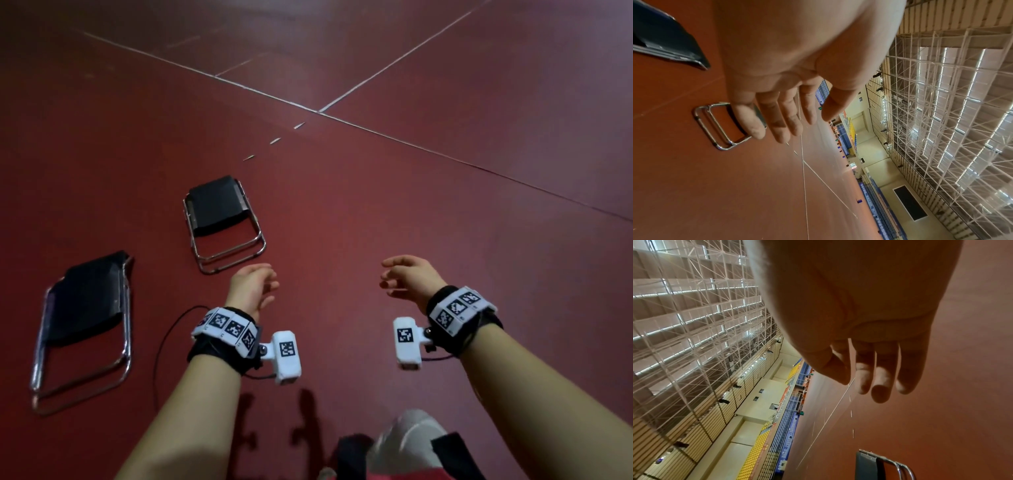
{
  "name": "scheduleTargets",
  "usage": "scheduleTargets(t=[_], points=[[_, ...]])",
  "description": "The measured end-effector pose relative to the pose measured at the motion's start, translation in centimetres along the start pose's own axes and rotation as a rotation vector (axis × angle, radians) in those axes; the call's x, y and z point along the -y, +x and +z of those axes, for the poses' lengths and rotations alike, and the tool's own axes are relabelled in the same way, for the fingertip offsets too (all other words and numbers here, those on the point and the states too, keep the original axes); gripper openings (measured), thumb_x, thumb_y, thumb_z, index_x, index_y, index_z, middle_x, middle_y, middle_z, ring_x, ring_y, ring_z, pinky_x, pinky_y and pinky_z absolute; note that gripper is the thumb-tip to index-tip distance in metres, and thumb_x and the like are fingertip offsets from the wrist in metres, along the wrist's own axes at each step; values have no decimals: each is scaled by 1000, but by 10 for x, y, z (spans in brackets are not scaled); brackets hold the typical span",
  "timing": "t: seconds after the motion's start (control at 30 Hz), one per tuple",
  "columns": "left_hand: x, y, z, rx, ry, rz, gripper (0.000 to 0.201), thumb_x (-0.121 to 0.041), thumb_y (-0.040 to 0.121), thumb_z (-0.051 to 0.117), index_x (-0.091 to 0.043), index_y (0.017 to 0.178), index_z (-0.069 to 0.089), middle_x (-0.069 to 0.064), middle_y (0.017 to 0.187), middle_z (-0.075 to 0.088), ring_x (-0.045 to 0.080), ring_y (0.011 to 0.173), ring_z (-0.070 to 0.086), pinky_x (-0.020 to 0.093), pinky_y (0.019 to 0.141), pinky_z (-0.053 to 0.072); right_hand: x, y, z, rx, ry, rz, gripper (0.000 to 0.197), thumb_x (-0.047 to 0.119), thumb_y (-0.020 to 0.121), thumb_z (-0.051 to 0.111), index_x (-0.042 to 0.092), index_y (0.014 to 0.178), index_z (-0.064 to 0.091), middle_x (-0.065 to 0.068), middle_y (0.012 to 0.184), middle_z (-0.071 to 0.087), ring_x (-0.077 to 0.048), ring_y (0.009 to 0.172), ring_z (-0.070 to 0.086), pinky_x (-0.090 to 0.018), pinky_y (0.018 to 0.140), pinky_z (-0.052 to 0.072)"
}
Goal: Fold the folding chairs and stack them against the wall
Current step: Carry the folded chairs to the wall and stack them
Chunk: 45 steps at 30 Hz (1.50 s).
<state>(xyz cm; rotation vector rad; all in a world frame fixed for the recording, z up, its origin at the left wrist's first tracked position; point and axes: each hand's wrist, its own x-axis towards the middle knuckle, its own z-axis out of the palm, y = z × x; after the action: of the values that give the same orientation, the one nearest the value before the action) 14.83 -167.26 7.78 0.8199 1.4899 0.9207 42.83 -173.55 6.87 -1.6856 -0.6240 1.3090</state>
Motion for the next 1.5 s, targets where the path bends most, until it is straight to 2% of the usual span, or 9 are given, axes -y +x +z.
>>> scheduleTargets(t=[0.2, 0.43, 0.57, 0.63, 0.87, 1.0, 1.17, 1.33, 1.5], points=[[-46, 156, 63, 22, 5, -66, 17, -5, 93, 53, -18, 95, 63, 0, 83, 65, 16, 74, 62, 30, 68, 46, 55, 162, 26, -2, -7, 36, 23, -6, 88, 49, 13, 96, 61, -7, 81, 63, -22, 70, 64, -33, 72, 52], [-156, 340, 118, -84, -64, -56, 17, -5, 93, 54, -19, 94, 64, 0, 84, 67, 16, 77, 65, 36, 79, 51, 195, 365, 58, 56, -65, -12, 23, -4, 90, 47, 11, 101, 61, -8, 82, 64, -23, 74, 65, -36, 77, 52], [-198, 420, 121, -133, -86, -91, 16, -6, 94, 55, -20, 93, 63, -1, 82, 66, 16, 75, 63, 32, 75, 50, 264, 450, 101, 118, -107, -24, 22, -4, 90, 47, 11, 98, 61, -8, 80, 64, -25, 77, 65, -40, 81, 52], [-215, 467, 120, -173, -123, -119, 16, -6, 95, 54, -19, 96, 63, -1, 82, 65, 15, 75, 63, 33, 79, 50, 288, 495, 123, 157, -130, -11, 22, -4, 90, 47, 11, 98, 61, -8, 81, 64, -27, 79, 65, -42, 83, 53], [-296, 671, 124, -162, -168, -123, 15, -8, 94, 54, -19, 93, 64, 0, 84, 66, 16, 78, 64, 38, 85, 50, 373, 671, 222, 162, -177, -17, 24, -4, 90, 47, 11, 101, 61, -8, 79, 64, -26, 76, 66, -37, 77, 53], [-363, 776, 120, -151, -142, -127, 12, -10, 95, 55, -18, 96, 64, -1, 80, 65, 14, 73, 62, 33, 75, 48, 439, 752, 277, 147, -161, -12, 24, -5, 90, 46, 10, 102, 62, -10, 81, 64, -28, 79, 66, -41, 81, 54], [-435, 886, 115, -127, -117, -109, 12, -11, 96, 54, -19, 97, 63, -1, 80, 65, 14, 72, 62, 30, 68, 45, 508, 842, 330, 134, -152, 4, 23, -5, 92, 45, 10, 100, 61, -10, 80, 63, -27, 77, 65, -37, 78, 52], [-462, 998, 108, -170, -132, -159, 12, -10, 95, 54, -18, 93, 61, 1, 81, 63, 15, 71, 60, 29, 65, 43, 549, 957, 393, 137, -159, 44, 14, 3, 95, 51, 9, 103, 61, -11, 82, 63, -28, 75, 65, -36, 74, 52], [-483, 1116, 104, -266, -187, -214, 17, -9, 97, 51, -19, 87, 59, 1, 82, 60, 16, 75, 59, 29, 72, 42, 607, 1092, 480, 308, -240, 30, 10, 6, 97, 52, 9, 103, 59, -12, 85, 63, -28, 76, 65, -35, 72, 51]])
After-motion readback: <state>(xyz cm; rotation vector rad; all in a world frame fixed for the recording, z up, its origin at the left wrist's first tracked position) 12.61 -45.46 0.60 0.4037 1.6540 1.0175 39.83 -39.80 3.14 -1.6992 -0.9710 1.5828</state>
